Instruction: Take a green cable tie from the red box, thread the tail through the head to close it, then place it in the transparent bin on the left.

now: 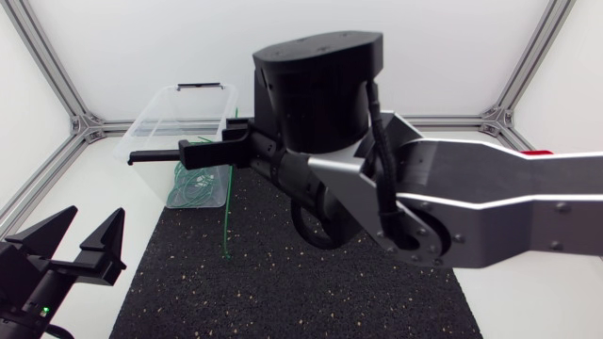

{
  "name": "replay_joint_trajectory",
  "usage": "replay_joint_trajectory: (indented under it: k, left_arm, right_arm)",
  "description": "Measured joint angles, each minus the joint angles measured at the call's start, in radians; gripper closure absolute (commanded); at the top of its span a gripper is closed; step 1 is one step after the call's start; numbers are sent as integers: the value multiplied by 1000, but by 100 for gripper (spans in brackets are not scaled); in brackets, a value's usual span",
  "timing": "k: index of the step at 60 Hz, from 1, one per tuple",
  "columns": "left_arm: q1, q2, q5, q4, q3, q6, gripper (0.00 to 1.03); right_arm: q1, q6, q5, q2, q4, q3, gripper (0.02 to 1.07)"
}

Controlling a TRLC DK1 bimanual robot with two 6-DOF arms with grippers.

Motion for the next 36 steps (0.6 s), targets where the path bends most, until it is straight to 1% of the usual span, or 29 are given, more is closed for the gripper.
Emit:
replay_joint_trajectory:
  k: [12, 28, 36]
  left_arm:
    - [-2, 0, -2, 0, 0, 0, 4]
    - [-6, 0, -3, -1, 0, 0, 4]
    - [-6, 0, -3, -1, 0, 0, 4]
  right_arm:
    - [-4, 0, -4, -21, 13, -150, 101]
    - [-76, -9, -4, -216, 13, -356, 101]
    - [-101, -17, -5, -272, 13, -460, 101]
